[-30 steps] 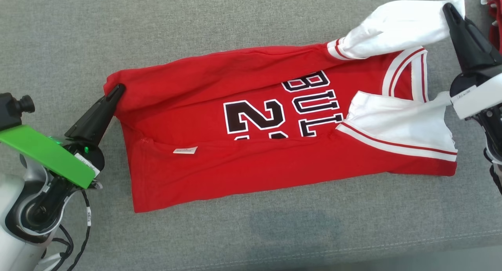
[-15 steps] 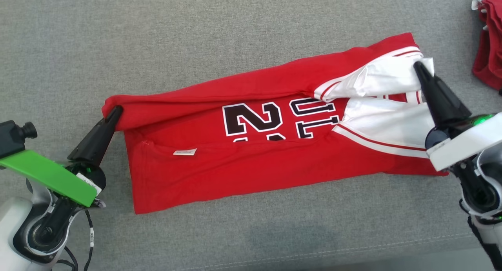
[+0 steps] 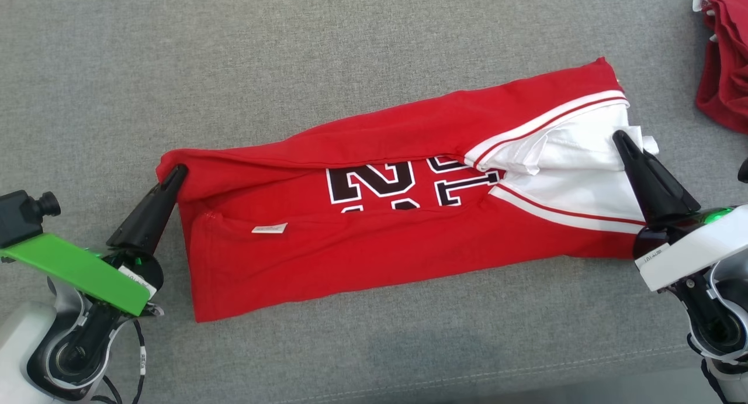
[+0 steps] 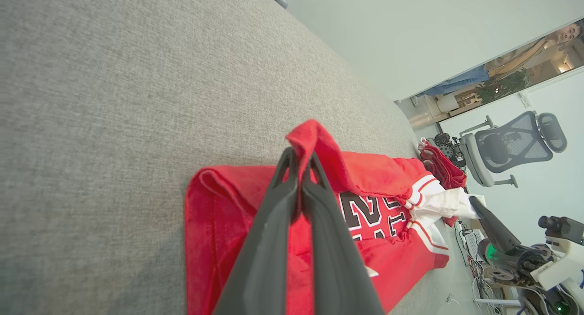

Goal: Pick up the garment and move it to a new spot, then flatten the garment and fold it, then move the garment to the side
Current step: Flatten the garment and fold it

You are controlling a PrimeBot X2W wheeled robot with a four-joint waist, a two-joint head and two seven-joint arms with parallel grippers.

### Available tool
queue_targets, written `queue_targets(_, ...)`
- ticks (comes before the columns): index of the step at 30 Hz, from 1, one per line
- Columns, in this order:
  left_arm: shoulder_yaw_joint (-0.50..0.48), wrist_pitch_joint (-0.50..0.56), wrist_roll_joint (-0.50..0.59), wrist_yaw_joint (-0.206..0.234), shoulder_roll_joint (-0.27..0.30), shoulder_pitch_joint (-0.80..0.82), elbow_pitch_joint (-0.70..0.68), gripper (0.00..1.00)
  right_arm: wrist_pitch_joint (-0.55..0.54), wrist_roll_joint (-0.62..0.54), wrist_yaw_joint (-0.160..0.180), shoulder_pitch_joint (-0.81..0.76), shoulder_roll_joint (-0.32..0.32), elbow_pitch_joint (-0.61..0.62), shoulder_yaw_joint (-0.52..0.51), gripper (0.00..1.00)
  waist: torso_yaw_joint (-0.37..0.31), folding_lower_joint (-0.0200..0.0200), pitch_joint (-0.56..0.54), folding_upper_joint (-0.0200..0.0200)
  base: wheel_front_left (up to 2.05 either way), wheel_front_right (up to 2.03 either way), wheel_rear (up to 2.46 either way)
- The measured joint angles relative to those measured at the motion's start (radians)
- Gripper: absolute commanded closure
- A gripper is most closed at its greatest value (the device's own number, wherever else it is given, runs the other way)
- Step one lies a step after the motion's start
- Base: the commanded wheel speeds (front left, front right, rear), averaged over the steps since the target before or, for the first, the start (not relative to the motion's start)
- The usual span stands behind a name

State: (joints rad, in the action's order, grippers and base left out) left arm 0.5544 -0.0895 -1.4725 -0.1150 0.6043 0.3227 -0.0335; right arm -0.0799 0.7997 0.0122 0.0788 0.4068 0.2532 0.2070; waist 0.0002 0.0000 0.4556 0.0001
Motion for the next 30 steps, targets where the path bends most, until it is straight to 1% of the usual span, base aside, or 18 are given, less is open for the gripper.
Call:
queue_targets(2,-0.003,-0.009,0.000,-0.001,0.000,-0.003,-0.001,1.00,0.000,0.000,0.008,-0.012,0.000,0.010,-0.001,1.00,0.000,0.0000,0.000,0.0000,0.00,0.00,0.00)
queue_targets(5,-0.007,-0.014,0.000,-0.001,0.001,-0.012,-0.004,1.00,0.000,0.000,0.009,-0.027,0.001,0.024,-0.007,1.00,0.000,0.0000,0.001,-0.0001,0.00,0.00,0.00)
queue_targets(7,-0.007,-0.018,0.000,-0.001,0.001,-0.018,-0.007,1.00,0.000,0.000,0.018,-0.036,0.005,0.028,-0.010,1.00,0.000,0.0000,0.001,0.0000,0.00,0.00,0.00)
queue_targets(10,-0.007,-0.018,0.000,-0.001,0.001,-0.021,-0.012,1.00,0.000,0.001,0.022,-0.053,0.007,0.034,-0.009,1.00,0.001,0.0000,0.001,0.0000,0.00,0.00,0.00)
queue_targets(15,0.007,-0.018,0.000,-0.001,0.001,-0.051,-0.025,1.00,-0.010,0.001,0.026,-0.089,0.017,0.035,-0.008,1.00,0.007,0.0000,0.003,0.0000,0.00,0.00,0.00)
queue_targets(17,0.012,-0.018,0.000,-0.001,0.000,-0.063,-0.033,1.00,-0.010,0.001,0.034,-0.093,0.021,0.035,-0.012,1.00,0.008,0.0000,0.004,0.0000,0.00,0.00,0.00)
queue_targets(26,0.030,-0.018,0.008,-0.008,0.001,-0.078,-0.041,0.99,-0.014,0.000,0.034,-0.105,0.032,0.030,-0.011,1.00,0.016,0.0000,0.001,0.0000,0.00,0.00,0.00)
queue_targets(28,0.031,-0.018,0.008,-0.008,0.002,-0.081,-0.040,0.82,-0.014,0.000,0.034,-0.108,0.033,0.026,-0.011,1.00,0.018,0.0000,0.000,0.0000,0.00,0.00,0.00)
queue_targets(29,0.033,-0.018,0.009,-0.008,0.004,-0.085,-0.038,0.70,-0.014,0.000,0.035,-0.108,0.033,0.022,-0.011,0.98,0.018,0.0000,-0.001,0.0000,0.00,0.00,0.00)
queue_targets(30,0.035,-0.018,0.012,-0.008,0.008,-0.089,-0.036,0.53,-0.018,-0.001,0.035,-0.109,0.034,0.017,-0.012,0.89,0.019,0.0000,-0.002,0.0000,0.00,0.00,0.00)
